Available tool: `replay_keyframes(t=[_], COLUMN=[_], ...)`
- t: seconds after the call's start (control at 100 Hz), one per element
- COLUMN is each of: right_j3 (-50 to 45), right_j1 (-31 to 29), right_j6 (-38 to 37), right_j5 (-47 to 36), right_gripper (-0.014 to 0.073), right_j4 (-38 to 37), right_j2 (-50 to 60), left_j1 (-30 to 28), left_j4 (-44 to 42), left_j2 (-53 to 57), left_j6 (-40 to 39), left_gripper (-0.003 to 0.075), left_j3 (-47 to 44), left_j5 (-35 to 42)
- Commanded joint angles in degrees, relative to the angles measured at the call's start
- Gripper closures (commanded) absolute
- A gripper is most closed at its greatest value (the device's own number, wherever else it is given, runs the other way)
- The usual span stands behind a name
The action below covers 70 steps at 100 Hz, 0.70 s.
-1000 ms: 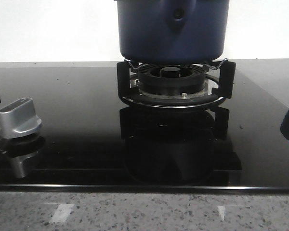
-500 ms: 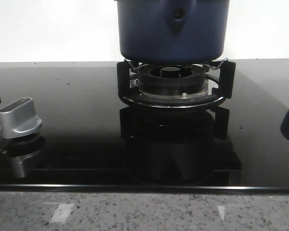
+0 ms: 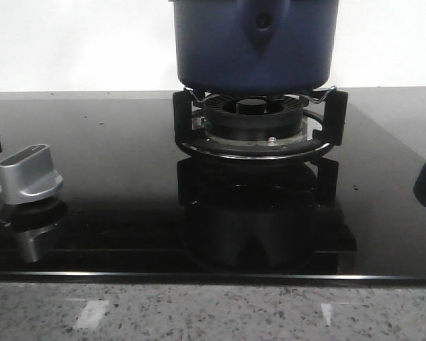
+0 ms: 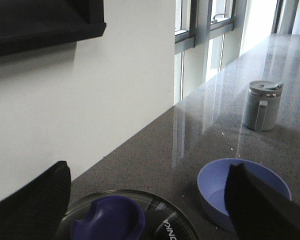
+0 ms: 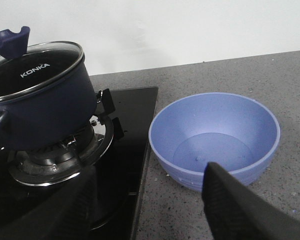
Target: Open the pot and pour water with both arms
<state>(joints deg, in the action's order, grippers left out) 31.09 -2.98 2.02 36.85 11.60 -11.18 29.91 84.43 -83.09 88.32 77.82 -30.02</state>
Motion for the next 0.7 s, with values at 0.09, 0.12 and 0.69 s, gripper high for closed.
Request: replay_keyframes(t=[0.09, 0.12, 0.69], right_j3=[1.26, 1.26, 1.26], right_j1=[0.00, 0.00, 0.00], right_j6=[0.65, 0.65, 0.65], right_j5=[-3.45, -3.18, -1.78], right_gripper=[0.0181, 0.0181, 0.0181], right_j4=[-0.15, -0.15, -0.15], right_j2=[-1.31, -1.31, -1.31], left_j1=[-0.07, -0.07, -0.07], left_j4=[-0.38, -0.69, 2.58], left_j2=[-1.25, -1.65, -9.65], left_j6=[0.23, 0.23, 1.56], left_gripper=[0.0166, 0.0166, 0.0163], left_j3=[1.68, 1.68, 1.56], left_j5=[1.03, 1.68, 3.86])
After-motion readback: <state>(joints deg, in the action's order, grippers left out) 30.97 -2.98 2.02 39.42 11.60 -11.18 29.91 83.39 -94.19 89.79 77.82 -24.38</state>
